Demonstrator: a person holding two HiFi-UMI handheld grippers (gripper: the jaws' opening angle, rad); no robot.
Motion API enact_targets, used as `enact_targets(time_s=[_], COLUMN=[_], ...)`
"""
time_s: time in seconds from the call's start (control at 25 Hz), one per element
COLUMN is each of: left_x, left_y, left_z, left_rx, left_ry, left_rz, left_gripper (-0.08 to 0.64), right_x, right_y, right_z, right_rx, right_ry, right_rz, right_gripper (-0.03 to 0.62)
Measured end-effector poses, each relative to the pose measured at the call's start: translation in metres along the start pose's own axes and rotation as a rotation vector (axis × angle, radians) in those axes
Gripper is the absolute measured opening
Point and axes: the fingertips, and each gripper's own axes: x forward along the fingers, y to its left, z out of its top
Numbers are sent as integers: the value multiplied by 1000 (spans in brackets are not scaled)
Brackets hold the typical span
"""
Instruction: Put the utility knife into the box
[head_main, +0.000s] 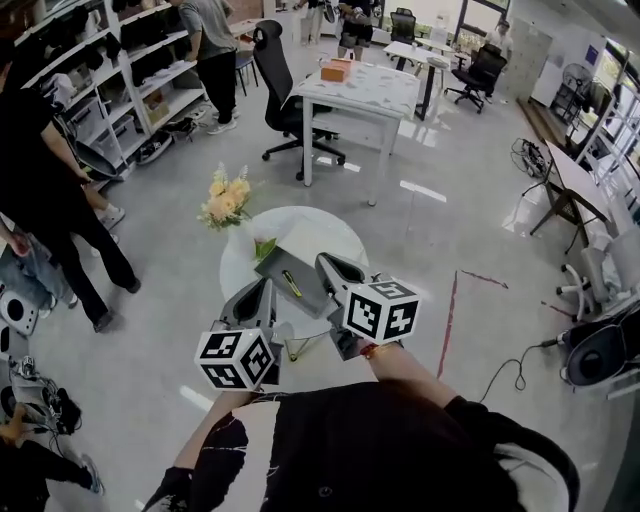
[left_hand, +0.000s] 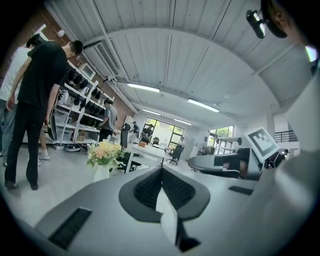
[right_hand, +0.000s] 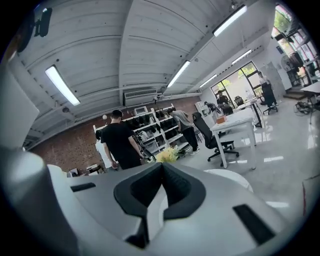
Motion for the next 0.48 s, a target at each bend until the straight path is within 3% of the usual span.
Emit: enact_targets(time_s=[0.48], left_x=[-3], left_y=[-19], left_z=[-9], left_rx=[-24], left_ry=[-22], left_rz=[84], left_gripper=[11], right_x=[-13], right_y=[-13], right_z=[-3], right_rx=[-34], right_ry=[50], right_rz=[60], right_gripper=[5])
